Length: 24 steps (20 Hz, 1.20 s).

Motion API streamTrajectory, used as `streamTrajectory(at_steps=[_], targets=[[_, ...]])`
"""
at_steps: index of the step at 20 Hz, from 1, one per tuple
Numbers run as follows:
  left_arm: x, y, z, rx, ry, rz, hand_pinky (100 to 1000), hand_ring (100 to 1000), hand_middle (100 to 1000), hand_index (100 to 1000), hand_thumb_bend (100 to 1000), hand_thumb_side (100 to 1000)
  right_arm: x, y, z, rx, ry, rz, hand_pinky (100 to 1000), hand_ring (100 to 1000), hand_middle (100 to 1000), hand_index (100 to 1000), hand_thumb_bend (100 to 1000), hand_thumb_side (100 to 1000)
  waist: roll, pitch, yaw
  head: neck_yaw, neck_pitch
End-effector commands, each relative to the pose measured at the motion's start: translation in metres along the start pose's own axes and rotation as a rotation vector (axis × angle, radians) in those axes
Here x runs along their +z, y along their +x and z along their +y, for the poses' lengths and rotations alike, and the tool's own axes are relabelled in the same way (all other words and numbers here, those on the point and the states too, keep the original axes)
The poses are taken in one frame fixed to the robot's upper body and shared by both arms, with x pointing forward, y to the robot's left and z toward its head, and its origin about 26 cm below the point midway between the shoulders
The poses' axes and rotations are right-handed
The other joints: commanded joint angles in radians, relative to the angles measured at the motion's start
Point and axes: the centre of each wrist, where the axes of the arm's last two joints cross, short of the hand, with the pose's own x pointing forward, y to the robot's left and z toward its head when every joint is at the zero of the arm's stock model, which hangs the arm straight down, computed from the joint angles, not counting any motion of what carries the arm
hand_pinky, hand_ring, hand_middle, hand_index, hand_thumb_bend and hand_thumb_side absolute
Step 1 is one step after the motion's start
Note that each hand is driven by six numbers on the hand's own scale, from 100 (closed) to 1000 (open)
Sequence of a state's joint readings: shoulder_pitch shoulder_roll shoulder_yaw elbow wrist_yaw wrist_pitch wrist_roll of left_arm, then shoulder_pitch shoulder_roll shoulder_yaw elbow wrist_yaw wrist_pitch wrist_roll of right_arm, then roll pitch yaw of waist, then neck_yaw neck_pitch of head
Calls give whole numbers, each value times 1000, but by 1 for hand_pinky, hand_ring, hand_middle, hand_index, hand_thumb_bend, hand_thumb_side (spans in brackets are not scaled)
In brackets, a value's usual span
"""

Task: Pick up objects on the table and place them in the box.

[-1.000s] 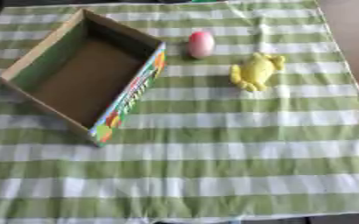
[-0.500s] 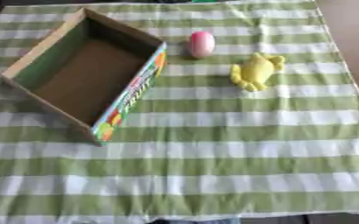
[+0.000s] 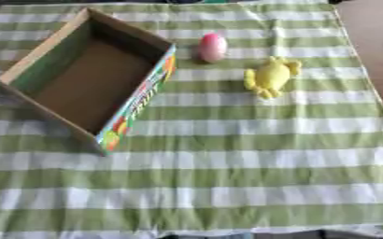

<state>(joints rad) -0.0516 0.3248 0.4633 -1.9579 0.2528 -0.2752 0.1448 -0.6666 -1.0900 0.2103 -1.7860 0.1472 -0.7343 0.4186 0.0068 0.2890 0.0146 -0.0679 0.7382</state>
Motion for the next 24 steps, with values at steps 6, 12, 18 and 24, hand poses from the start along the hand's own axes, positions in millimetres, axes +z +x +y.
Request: streamTrajectory(at_steps=[6, 12, 18, 24], targets=[[-7, 7, -1, -4, -30, -21, 533, 723, 674, 751, 100, 937, -14, -16, -4, 74, 137, -1, 768, 891, 852, 995, 100, 988, -6, -28, 8, -17, -8], [-7, 6, -1, -1, -35, -17, 533, 723, 674, 750, 100, 940, -32, -34, 5, 70, 170, -1, 775, 901, 871, 1000, 100, 960, -9, -27, 17, -31, -19], [-6, 5, -2, 3, -38, -11, 533, 723, 673, 750, 100, 942, -39, -49, 18, 78, 218, 44, 792, 916, 879, 1000, 222, 898, -7, -22, 21, -35, -30], [-5, 4, -2, 4, -41, -7, 534, 723, 673, 750, 100, 943, -44, -62, 31, 116, 271, 96, 799, 923, 903, 1000, 332, 876, -4, -18, 24, -40, -30]])
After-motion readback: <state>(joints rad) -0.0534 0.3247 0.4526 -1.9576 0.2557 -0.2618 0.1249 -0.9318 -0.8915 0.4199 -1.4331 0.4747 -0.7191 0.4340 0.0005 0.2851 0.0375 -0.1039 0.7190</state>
